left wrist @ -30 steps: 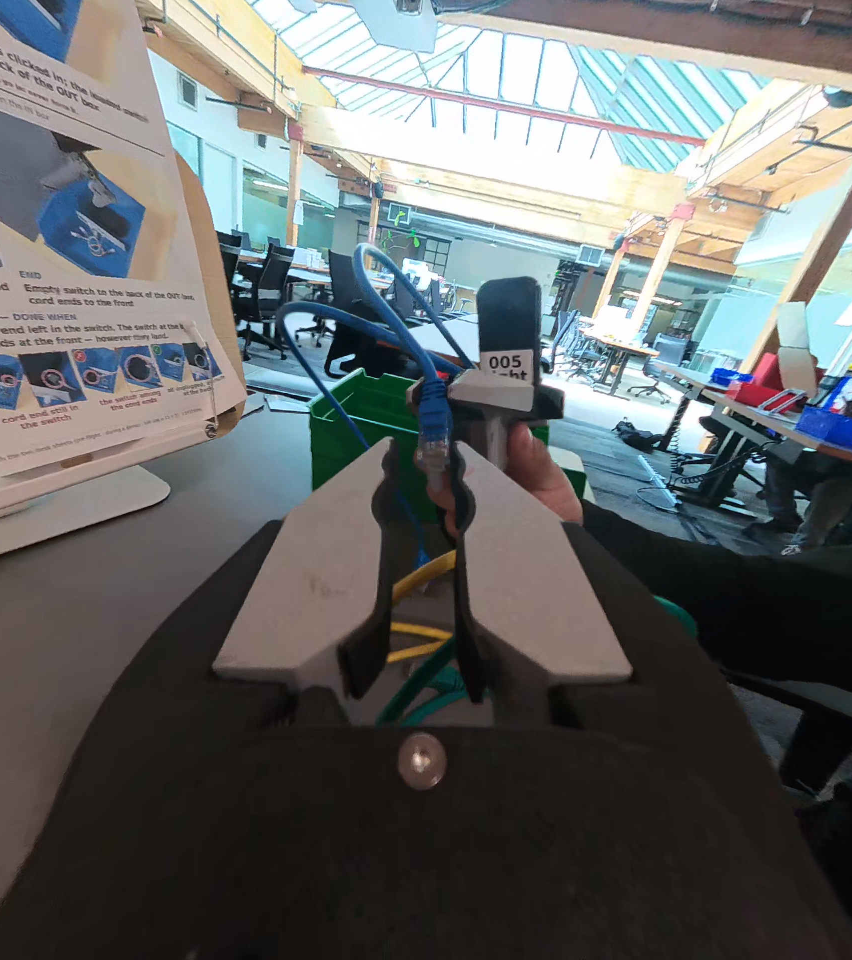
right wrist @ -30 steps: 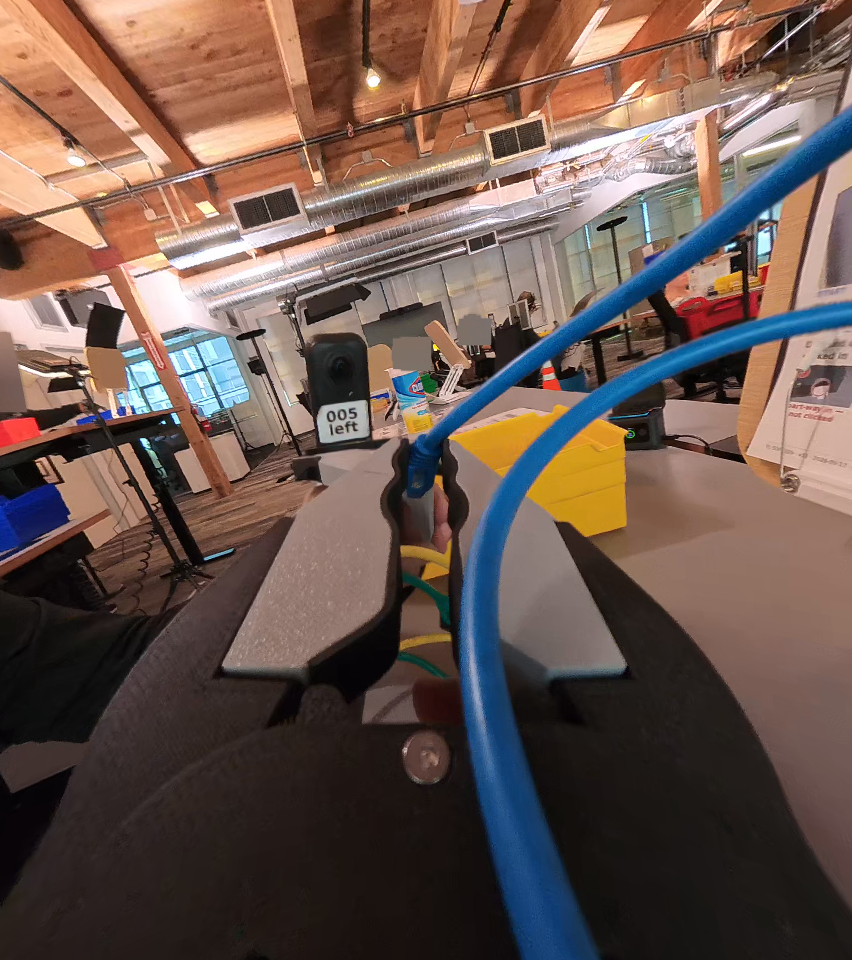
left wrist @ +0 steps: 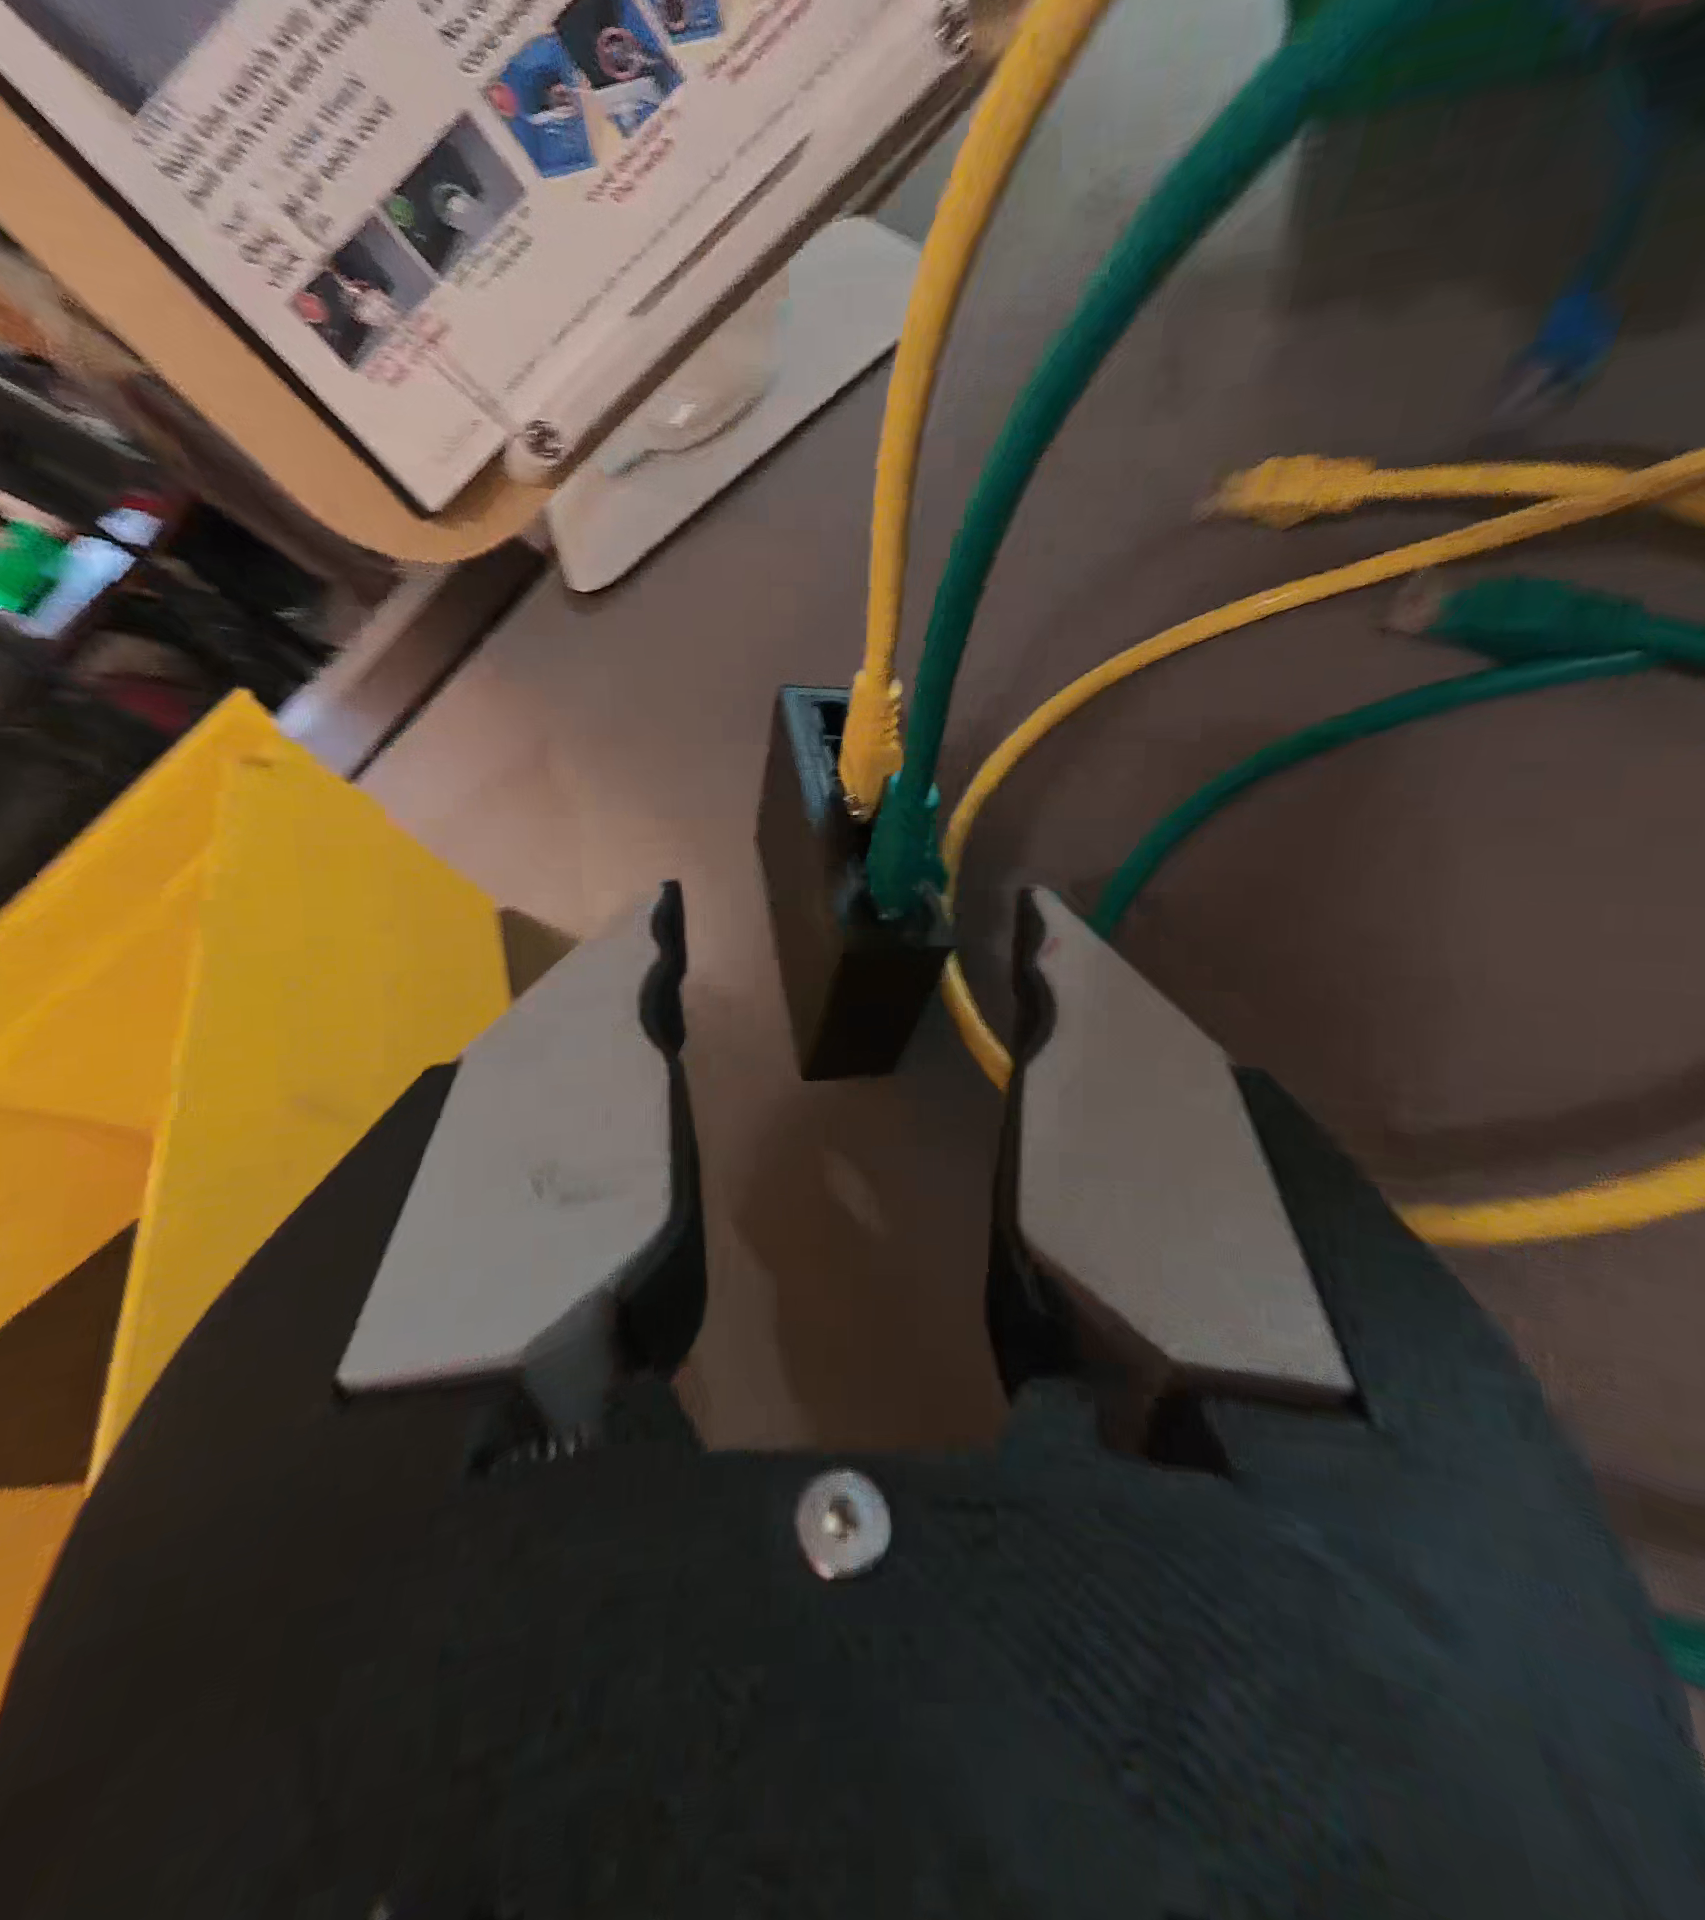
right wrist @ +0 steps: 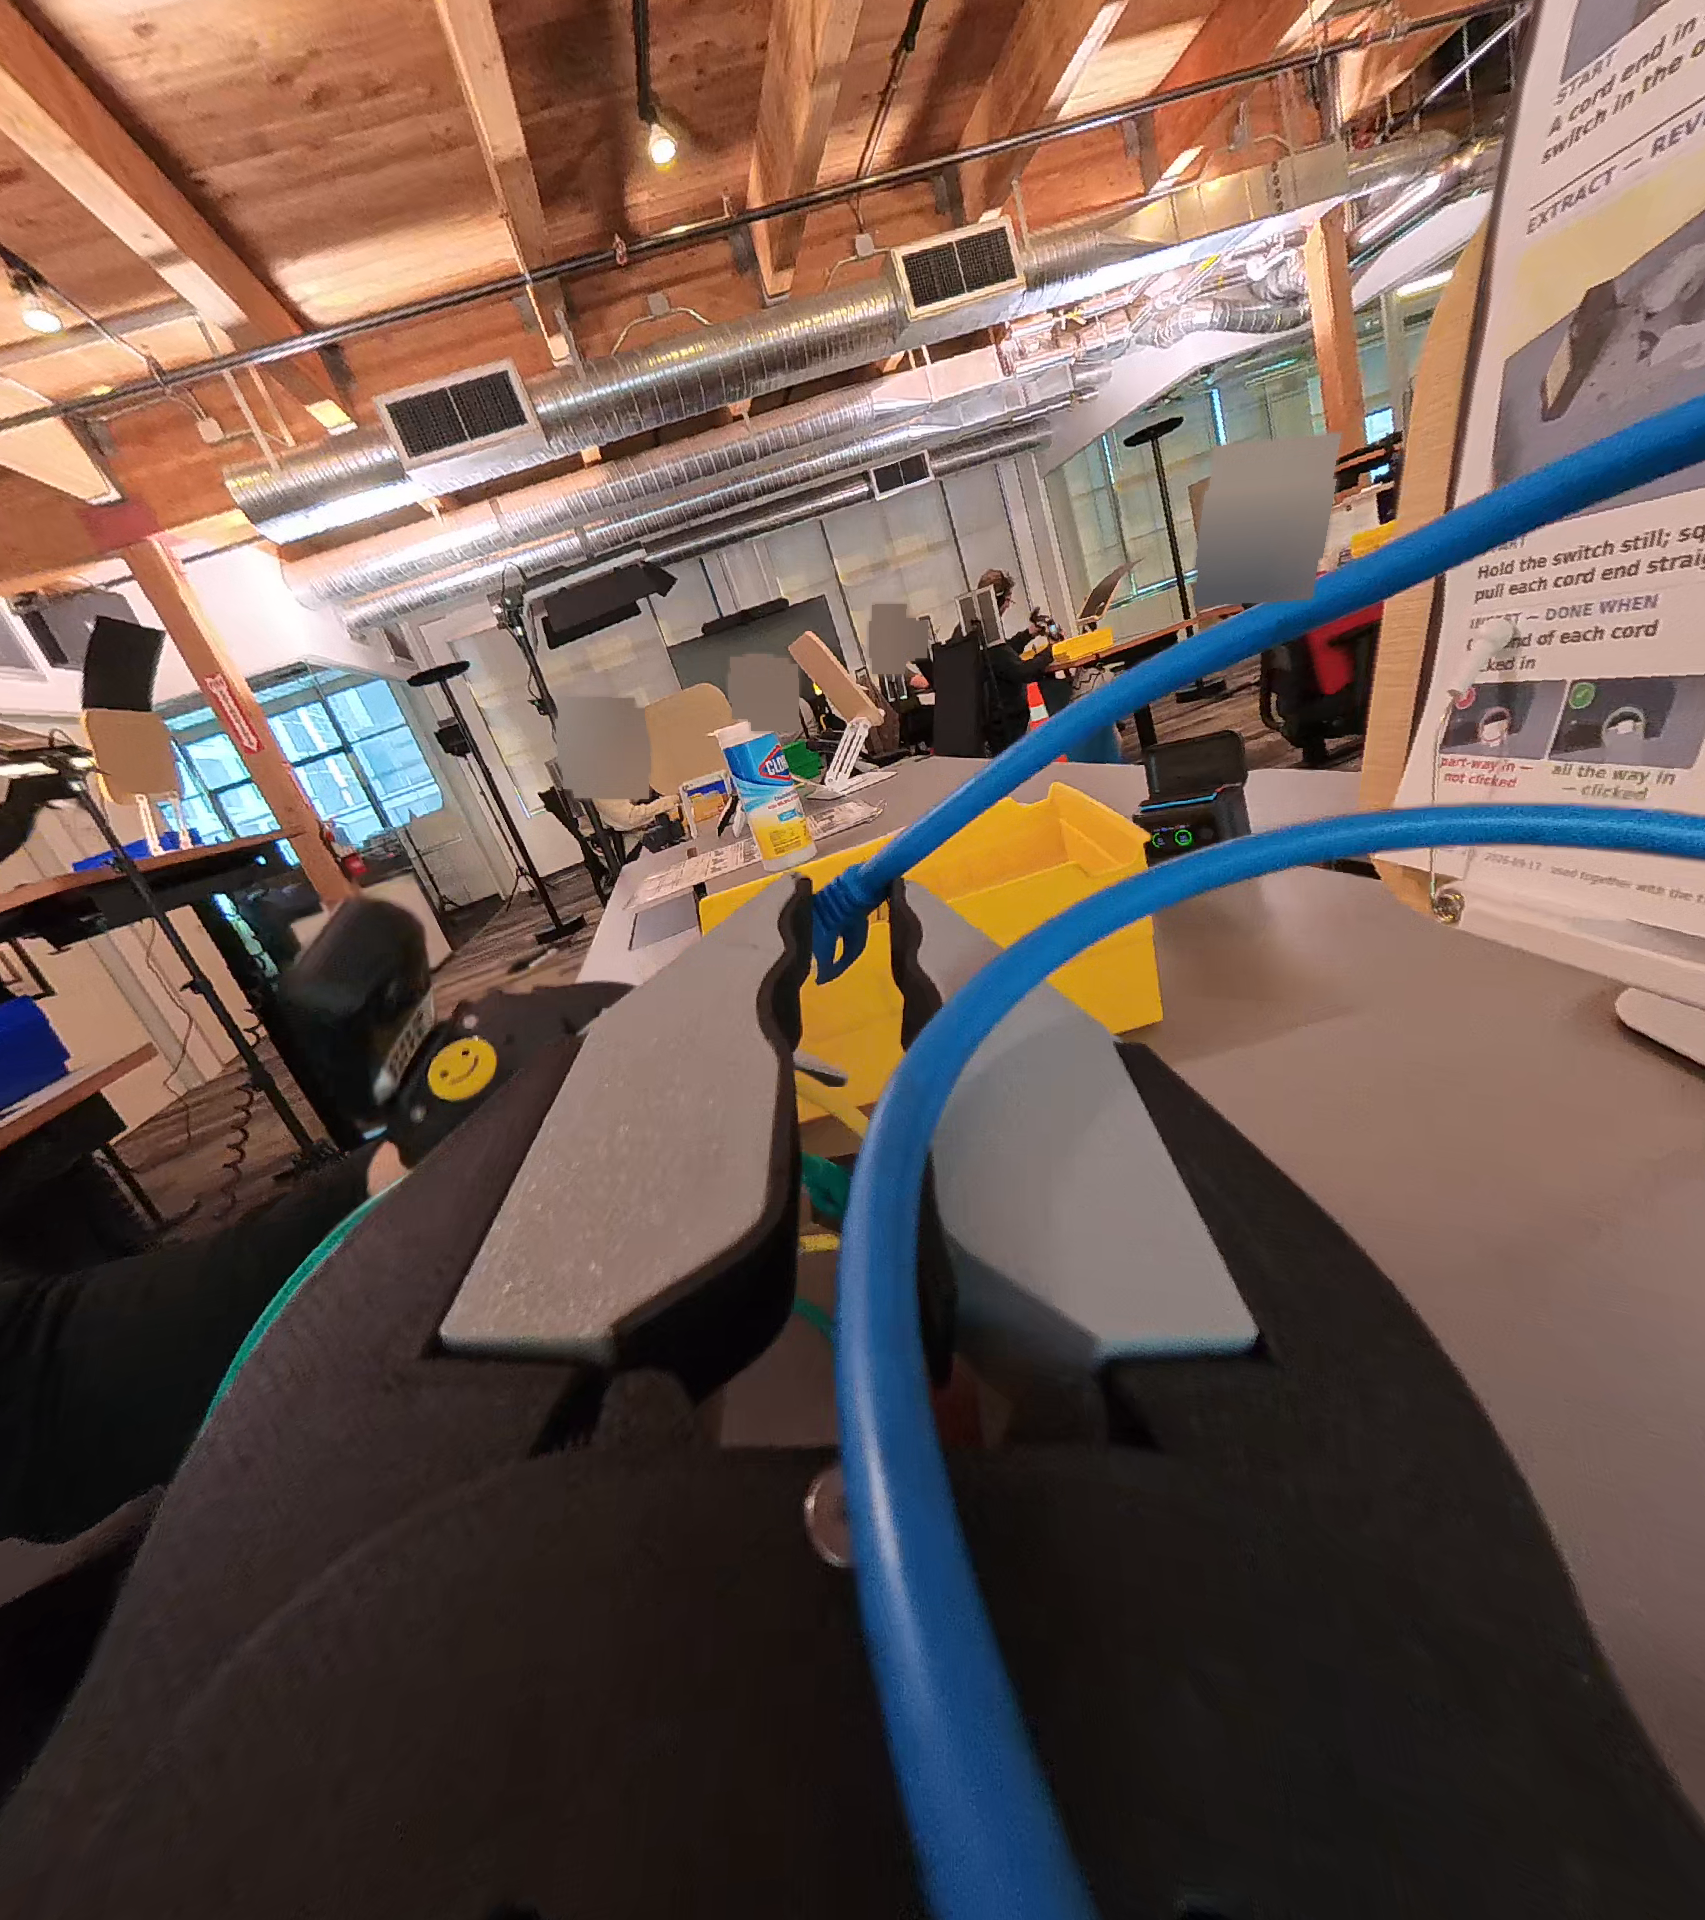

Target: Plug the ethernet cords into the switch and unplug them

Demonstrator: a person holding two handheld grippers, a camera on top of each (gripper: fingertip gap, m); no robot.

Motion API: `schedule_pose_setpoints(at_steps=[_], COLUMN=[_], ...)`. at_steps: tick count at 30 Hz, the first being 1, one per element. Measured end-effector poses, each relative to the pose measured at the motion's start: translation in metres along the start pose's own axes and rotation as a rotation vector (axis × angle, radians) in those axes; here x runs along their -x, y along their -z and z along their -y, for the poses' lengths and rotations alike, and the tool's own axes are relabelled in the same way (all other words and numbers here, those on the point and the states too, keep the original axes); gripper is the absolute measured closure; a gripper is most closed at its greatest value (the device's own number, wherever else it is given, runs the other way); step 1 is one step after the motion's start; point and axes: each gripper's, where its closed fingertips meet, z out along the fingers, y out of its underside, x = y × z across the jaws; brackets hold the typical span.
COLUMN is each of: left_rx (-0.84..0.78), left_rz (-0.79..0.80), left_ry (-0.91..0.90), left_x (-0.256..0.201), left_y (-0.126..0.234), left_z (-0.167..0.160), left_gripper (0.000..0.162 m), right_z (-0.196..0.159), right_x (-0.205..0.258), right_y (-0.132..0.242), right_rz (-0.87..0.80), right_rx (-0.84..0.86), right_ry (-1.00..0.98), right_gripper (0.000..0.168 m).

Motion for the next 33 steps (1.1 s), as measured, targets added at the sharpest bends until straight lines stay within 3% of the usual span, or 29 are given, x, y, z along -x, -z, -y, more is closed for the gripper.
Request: schedule_pose_setpoints(at_steps=[2,8,11,15,23,27,33], left_rx=[0.017,0.136,0.128,0.003,0.013,0.058,0.038], left_rz=[0.111,0.153,0.087,-0.007,-0.240,-0.363,-0.371], left_ry=[-0.064,-0.153,-0.115,0.051,0.221,0.307,0.358], left_x=[0.007,0.015,0.015,0.006,-0.032,-0.044,-0.035], left_y=[-0.011,-0.042,-0.048,-0.042,-0.046,-0.034,-0.002], left_z=[-0.006,-0.026,-0.020,0.007,0.018,0.016,0.021], left_gripper=[0.108,0.137,0.137,0.137,0.137,0.137,0.137], right_z=[-0.003,-0.016,-0.028,-0.044,-0.070,-0.064,-0.062], right_x=[0.000,-0.002,-0.002,-0.011,-0.038,-0.032,-0.034], right_y=[-0.001,-0.006,-0.012,-0.017,-0.016,-0.015,-0.013], right_rz=[-0.005,-0.003,-0.004,-0.104,-0.286,-0.261,-0.265], right_rx=[0.013,0.062,0.114,0.206,0.347,0.332,0.326], right_ry=[0.012,-0.001,0.012,0.113,0.210,0.203,0.194], right_gripper=[0.157,0.157,0.158,0.159,0.159,0.159,0.160])
